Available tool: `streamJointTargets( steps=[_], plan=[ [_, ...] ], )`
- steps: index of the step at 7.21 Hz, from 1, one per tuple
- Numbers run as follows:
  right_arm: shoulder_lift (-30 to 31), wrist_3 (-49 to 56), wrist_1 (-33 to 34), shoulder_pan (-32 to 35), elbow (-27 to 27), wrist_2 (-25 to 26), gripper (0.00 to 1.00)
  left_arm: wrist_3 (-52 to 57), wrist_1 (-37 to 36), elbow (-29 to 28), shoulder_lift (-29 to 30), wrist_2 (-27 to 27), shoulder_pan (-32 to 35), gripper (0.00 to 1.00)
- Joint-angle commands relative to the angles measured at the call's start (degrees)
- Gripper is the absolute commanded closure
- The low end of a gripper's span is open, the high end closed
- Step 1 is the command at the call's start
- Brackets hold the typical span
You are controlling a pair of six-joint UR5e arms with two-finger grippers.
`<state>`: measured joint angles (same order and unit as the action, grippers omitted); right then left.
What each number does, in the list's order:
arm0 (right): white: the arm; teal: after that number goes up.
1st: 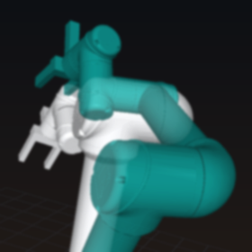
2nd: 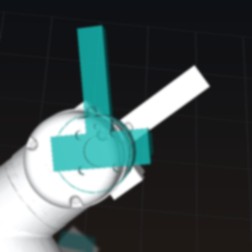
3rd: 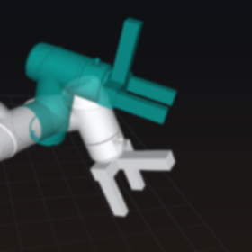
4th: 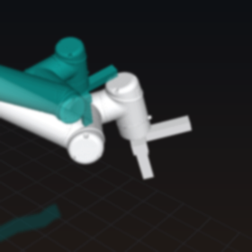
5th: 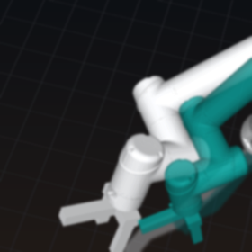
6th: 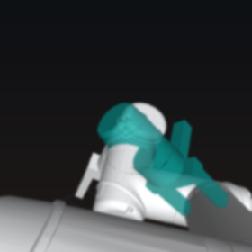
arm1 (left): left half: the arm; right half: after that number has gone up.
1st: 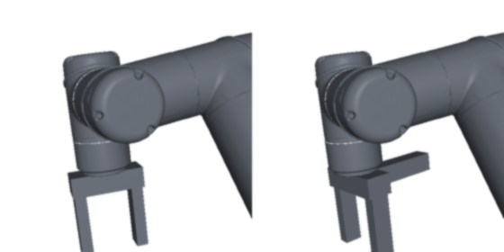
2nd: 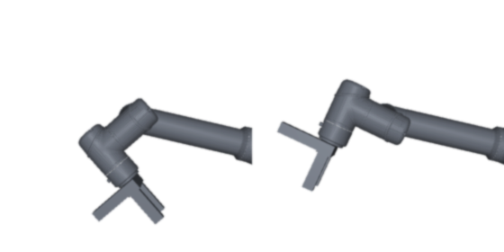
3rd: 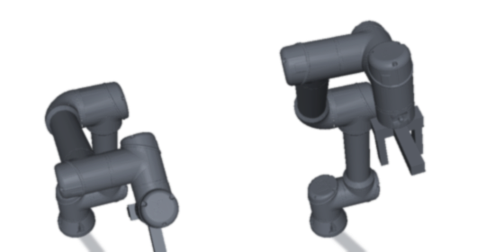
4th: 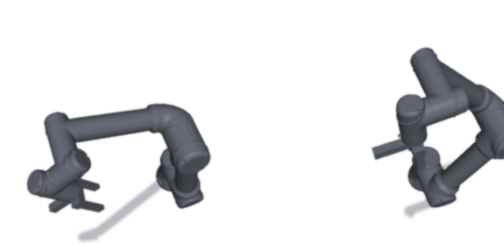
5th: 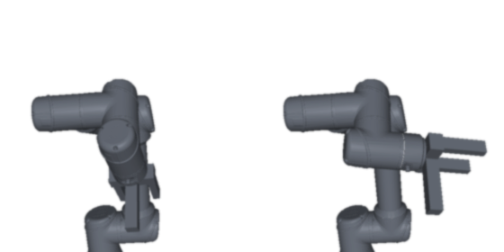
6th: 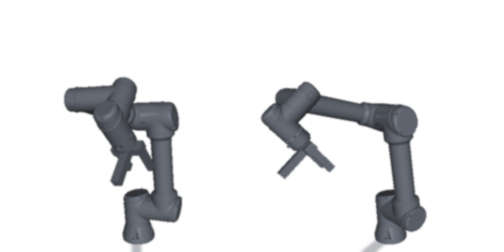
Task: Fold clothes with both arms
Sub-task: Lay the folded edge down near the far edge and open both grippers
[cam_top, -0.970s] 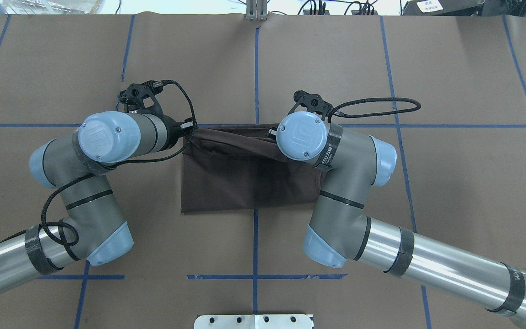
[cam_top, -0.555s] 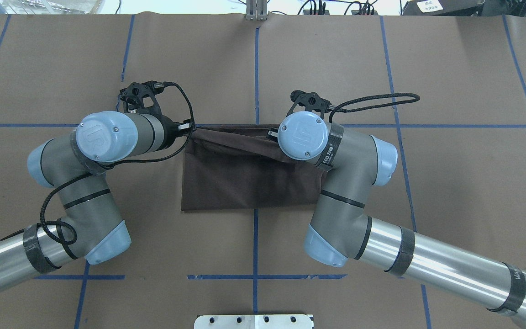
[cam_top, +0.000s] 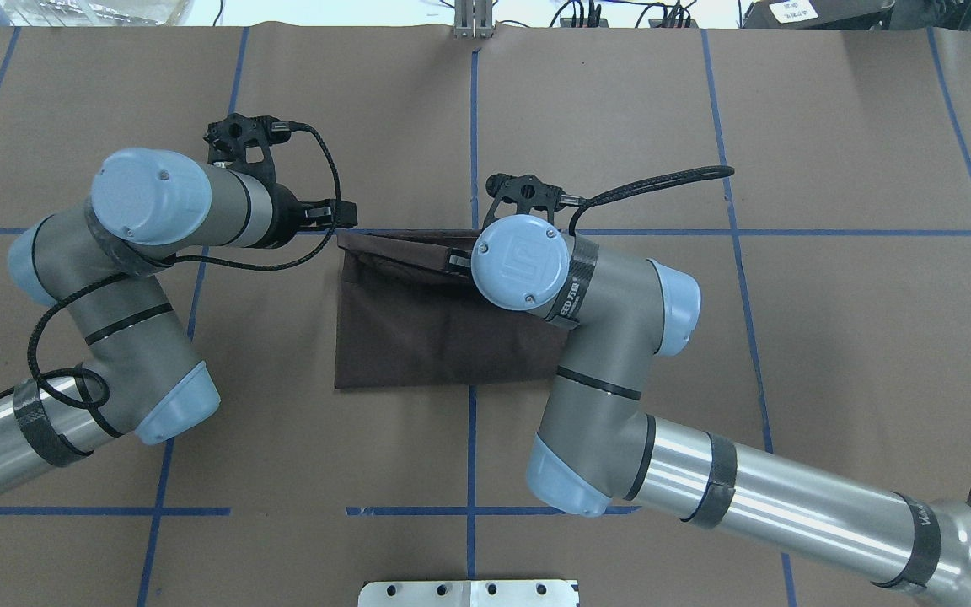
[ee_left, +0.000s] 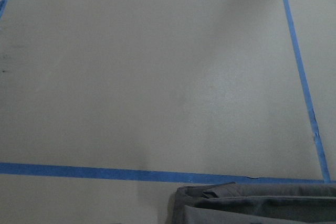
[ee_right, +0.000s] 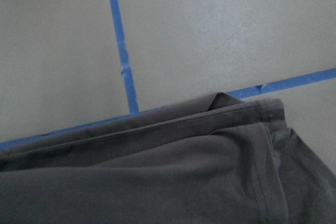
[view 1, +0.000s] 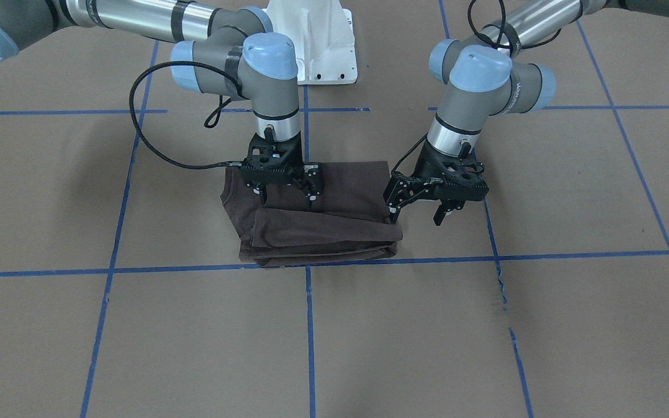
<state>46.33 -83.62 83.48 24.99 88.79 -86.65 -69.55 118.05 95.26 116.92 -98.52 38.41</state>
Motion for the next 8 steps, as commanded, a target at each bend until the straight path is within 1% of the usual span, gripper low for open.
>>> streamJointTargets(
  steps=[1,2,3,5,7,8],
  plan=[
    [-0.8,5.5,0.4,-4.2,-2.5,5.9,0.0,0.2,0.1,0.3,0.0,-0.4,0.3,0.0],
    [-1.6,7.5,0.3,-4.3,-5.2,7.4,0.0,0.2,0.1,0.9,-0.1,-0.4,0.3,0.0],
    [-2.3,7.9,0.3,-4.3,-7.5,7.8,0.0,0.1,0.1,1.0,-0.1,-0.4,0.3,0.0],
    [-2.4,10.5,0.4,-3.6,-8.4,8.6,0.0,0.1,0.1,0.9,-0.2,-0.4,0.3,0.0],
    [-2.4,13.6,0.1,0.7,-10.3,8.5,0.0,0.1,0.1,1.0,-0.1,-0.4,0.4,0.0],
    [-2.5,15.3,-0.2,3.4,-12.3,8.4,0.0,0.0,0.1,1.2,-0.2,-0.4,0.4,0.0]
  ],
)
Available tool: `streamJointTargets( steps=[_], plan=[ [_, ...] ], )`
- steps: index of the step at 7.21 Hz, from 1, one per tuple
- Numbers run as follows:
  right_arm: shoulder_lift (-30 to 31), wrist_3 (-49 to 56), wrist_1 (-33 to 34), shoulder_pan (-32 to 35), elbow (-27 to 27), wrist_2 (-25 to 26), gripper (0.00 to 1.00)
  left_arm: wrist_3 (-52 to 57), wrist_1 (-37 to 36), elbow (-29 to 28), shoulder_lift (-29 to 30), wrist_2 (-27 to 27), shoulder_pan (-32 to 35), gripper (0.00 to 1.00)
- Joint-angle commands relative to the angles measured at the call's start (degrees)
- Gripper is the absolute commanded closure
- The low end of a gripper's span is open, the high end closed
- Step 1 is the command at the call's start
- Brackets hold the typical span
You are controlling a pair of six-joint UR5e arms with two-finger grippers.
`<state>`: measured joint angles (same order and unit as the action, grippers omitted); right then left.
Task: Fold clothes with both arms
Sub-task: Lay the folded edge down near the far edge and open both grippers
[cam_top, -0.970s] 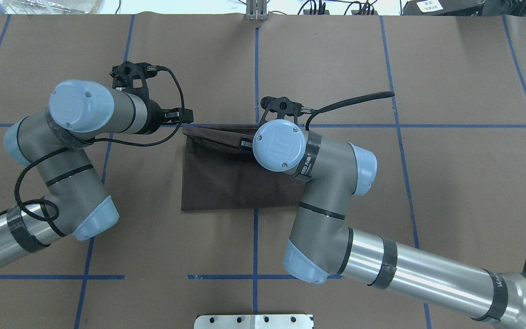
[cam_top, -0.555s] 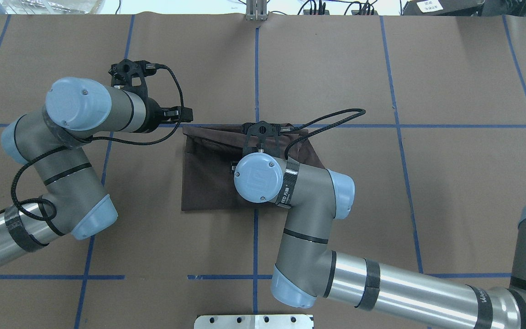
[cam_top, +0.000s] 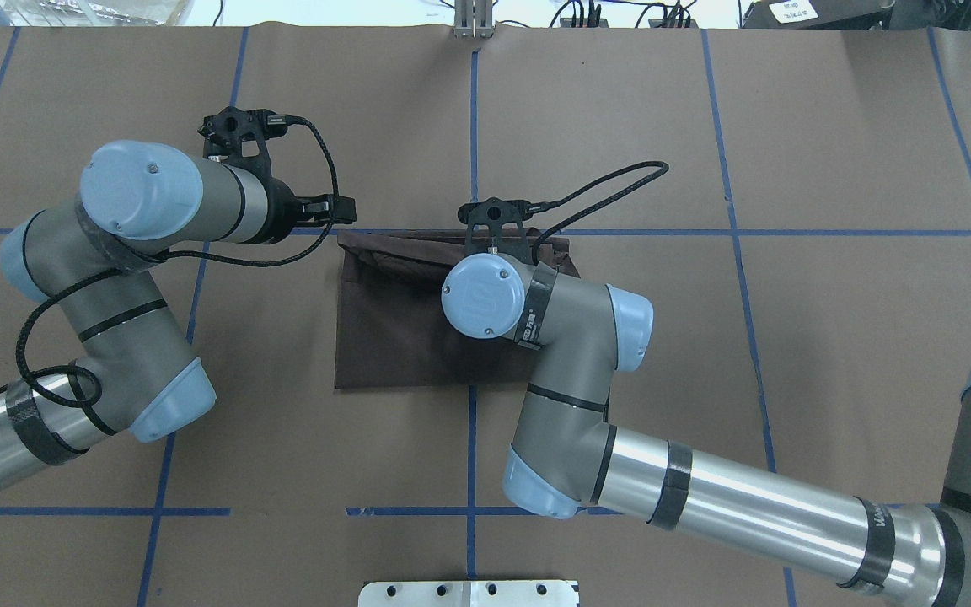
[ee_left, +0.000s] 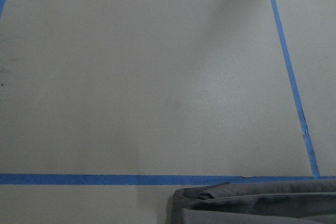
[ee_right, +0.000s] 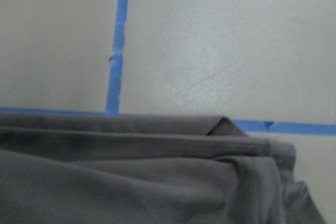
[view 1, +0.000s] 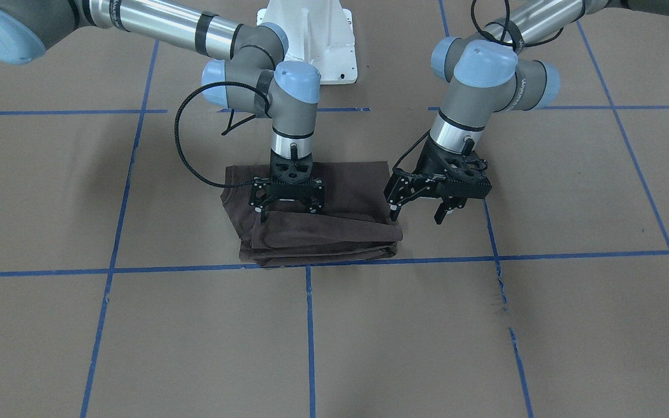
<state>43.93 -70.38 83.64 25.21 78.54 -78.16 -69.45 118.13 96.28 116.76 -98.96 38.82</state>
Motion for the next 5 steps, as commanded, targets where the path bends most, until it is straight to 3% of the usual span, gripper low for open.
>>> streamJointTargets(
  steps=[1,3,5],
  plan=[
    [-1.2,3.8,-0.4,6.0,-4.2,-0.5,0.0,-0.2,0.0,1.1,-0.8,0.0,-0.1,0.0],
    [-4.0,5.8,-4.8,10.8,-10.8,-2.3,0.0,-0.2,0.0,2.5,-2.0,0.0,-0.1,0.0],
    [-4.3,5.5,-9.0,14.5,-11.6,-10.7,0.0,-0.5,-0.3,1.6,-1.6,0.0,-0.8,0.0]
  ],
)
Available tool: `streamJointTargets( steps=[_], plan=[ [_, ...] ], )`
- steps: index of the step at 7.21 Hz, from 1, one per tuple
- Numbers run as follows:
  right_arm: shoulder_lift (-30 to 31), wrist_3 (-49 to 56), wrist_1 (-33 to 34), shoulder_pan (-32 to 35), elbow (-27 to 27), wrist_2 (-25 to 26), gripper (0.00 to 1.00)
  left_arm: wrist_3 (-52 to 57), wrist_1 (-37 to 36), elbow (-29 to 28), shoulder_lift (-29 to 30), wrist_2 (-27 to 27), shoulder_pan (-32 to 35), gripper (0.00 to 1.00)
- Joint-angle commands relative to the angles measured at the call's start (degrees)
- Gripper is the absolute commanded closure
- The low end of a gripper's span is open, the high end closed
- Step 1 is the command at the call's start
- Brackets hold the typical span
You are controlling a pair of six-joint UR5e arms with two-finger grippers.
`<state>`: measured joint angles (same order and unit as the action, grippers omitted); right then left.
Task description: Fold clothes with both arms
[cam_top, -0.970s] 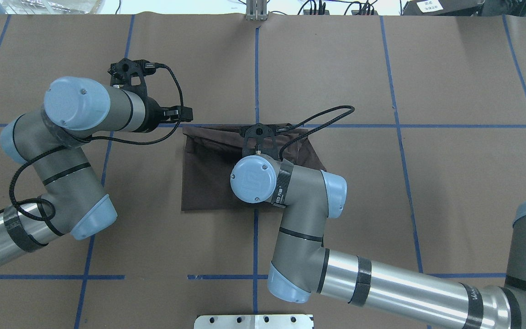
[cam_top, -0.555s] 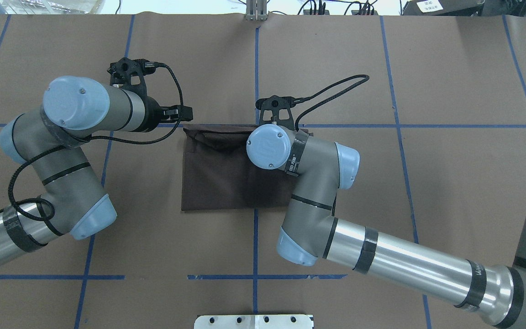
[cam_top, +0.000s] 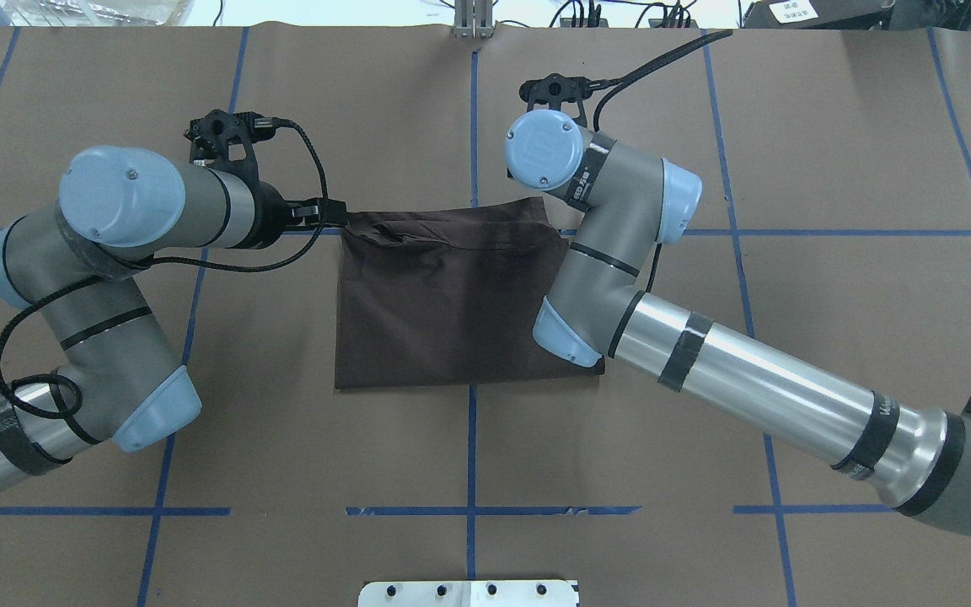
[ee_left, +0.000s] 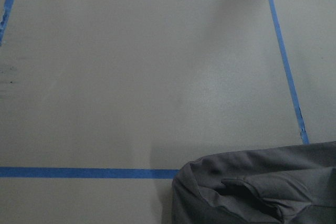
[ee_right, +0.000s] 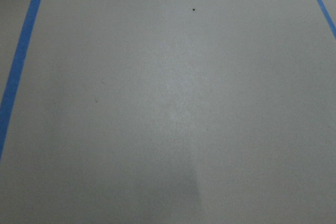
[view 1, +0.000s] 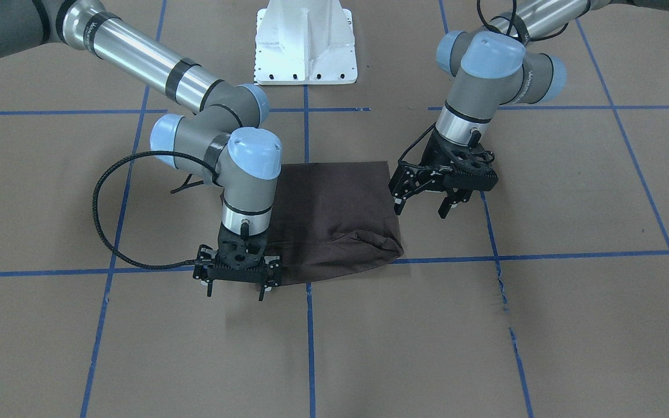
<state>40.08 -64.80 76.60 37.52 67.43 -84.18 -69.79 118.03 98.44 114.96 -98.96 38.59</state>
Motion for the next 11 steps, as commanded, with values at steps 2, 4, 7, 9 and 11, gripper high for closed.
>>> streamJointTargets(
  steps=[2,4,7,9,11],
  plan=[
    [0.2,0.2,-2.1,3.9,3.1,-12.4,0.0,-0.3,-0.2,-3.9,2.6,0.3,-2.7,0.0],
    [2.5,0.3,-2.1,3.9,6.3,-12.8,0.0,-5.2,-0.4,-8.9,7.5,0.8,-5.2,0.0],
    [3.5,0.3,-2.1,4.2,7.0,-12.8,0.0,-5.1,-0.9,-14.0,11.5,3.7,-6.7,0.0],
    [3.8,0.4,-2.1,4.5,7.0,-12.8,0.0,-4.7,-0.9,-17.4,12.9,4.7,-6.6,0.0],
    [4.2,0.4,-2.1,4.6,7.0,-12.8,0.0,-4.1,-0.8,-20.5,13.4,7.1,-5.0,0.0]
  ],
)
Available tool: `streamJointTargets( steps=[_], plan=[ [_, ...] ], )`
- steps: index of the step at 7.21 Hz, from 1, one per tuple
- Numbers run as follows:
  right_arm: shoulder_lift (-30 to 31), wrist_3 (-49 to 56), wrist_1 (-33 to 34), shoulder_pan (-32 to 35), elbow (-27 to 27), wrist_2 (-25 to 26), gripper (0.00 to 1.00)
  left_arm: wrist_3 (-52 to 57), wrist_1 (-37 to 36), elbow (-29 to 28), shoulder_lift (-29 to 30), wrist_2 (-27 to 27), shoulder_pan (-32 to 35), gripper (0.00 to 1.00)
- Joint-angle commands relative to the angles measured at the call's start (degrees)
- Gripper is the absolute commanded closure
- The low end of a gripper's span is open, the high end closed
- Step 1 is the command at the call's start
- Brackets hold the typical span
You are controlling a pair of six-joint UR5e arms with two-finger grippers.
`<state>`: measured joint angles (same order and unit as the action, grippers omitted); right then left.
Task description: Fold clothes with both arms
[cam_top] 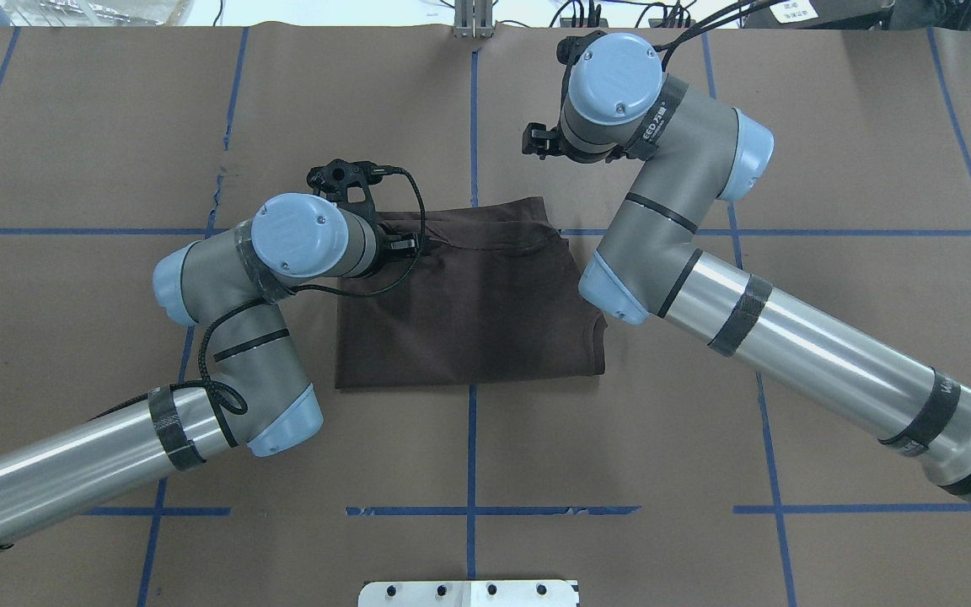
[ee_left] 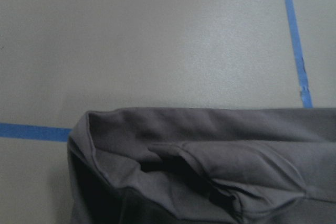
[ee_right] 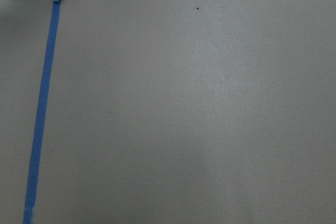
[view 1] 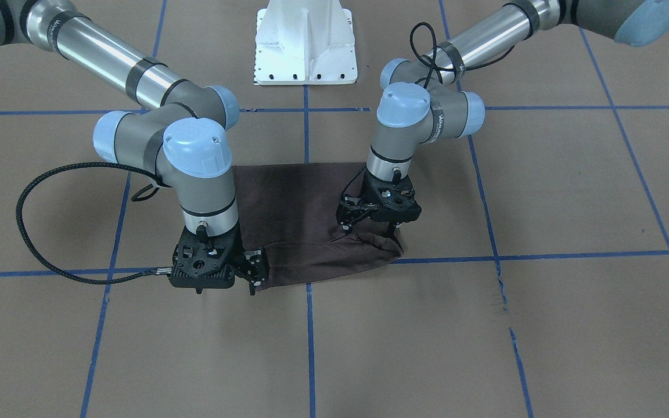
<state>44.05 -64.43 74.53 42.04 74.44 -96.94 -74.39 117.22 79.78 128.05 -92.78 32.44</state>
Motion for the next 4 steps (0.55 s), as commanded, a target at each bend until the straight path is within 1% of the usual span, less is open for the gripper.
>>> streamJointTargets(
  steps=[1,3,4],
  plan=[
    [0.2,0.0,-0.1,0.1,0.0,0.0,0.0,3.3,0.1,-3.2,0.4,0.9,3.4,0.0],
    [0.2,0.0,-0.1,0.1,0.0,0.0,0.0,5.2,0.7,-8.7,1.8,0.9,6.4,0.0],
    [0.2,0.0,-0.1,0.1,0.0,-0.1,0.0,7.4,1.0,-8.7,1.8,0.8,7.4,0.0]
  ],
)
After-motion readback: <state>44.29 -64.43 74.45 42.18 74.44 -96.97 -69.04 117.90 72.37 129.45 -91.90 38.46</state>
